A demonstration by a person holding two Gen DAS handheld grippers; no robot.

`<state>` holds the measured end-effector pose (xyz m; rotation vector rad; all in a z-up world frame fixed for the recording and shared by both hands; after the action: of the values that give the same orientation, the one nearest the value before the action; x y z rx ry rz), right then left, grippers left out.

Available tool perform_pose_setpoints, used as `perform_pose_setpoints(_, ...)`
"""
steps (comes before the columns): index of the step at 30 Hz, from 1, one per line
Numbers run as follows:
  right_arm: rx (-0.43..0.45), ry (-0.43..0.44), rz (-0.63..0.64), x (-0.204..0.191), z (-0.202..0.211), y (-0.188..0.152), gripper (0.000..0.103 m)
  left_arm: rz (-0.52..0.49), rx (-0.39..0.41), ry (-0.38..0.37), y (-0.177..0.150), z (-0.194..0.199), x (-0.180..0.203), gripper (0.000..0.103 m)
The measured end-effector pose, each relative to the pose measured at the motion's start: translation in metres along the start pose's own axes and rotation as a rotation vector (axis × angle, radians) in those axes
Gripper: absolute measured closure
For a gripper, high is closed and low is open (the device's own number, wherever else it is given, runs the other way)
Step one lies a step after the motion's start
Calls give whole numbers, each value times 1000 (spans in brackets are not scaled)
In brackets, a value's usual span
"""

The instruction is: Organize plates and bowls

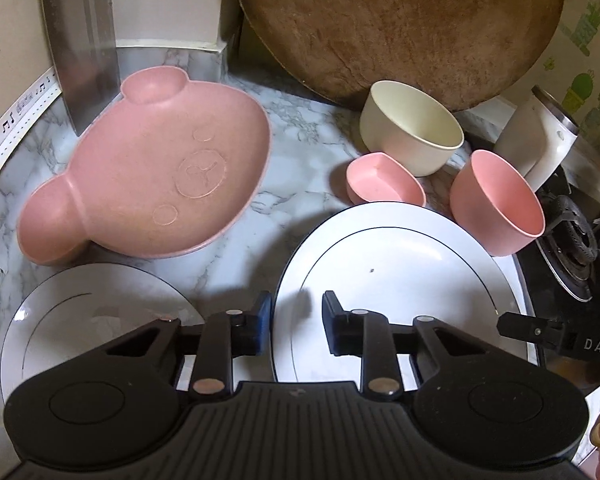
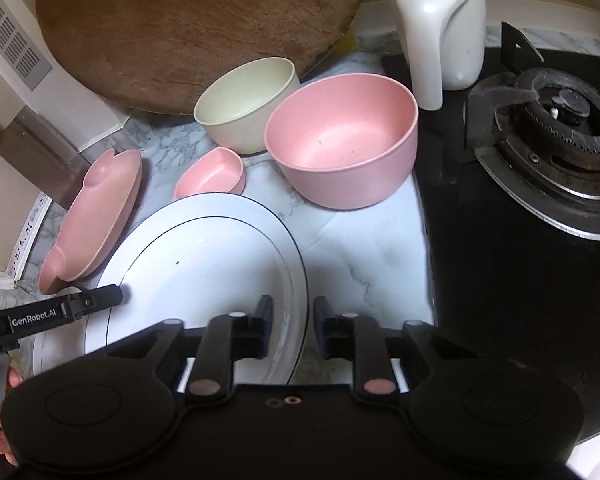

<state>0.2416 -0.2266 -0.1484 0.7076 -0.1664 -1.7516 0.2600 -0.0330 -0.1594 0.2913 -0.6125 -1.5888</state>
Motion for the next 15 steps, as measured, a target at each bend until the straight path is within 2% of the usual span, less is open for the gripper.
perform_pose_setpoints(4, 9, -17, -5, 3, 0, 0, 96, 24, -5, 0, 0, -1, -4, 83)
perform_pose_setpoints(8, 12, -3, -15, 6, 1, 0, 96, 27, -5, 1, 0, 1, -5, 88)
perform_pose_setpoints(15, 20, -30, -12, 16, 12, -8, 96, 24, -20, -26, -11, 7, 7, 89)
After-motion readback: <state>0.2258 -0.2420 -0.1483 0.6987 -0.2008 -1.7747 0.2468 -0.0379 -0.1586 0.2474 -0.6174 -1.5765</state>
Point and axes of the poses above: each gripper's, at about its wrist camera, not at the fingertips, and z roughly against the way its jaws point, x to its right, y to its top, the point moved 8 cm from there along -z, roughly the way its jaws point, and after that the axes turned 4 degrees about -z, right-handed, at the moved point
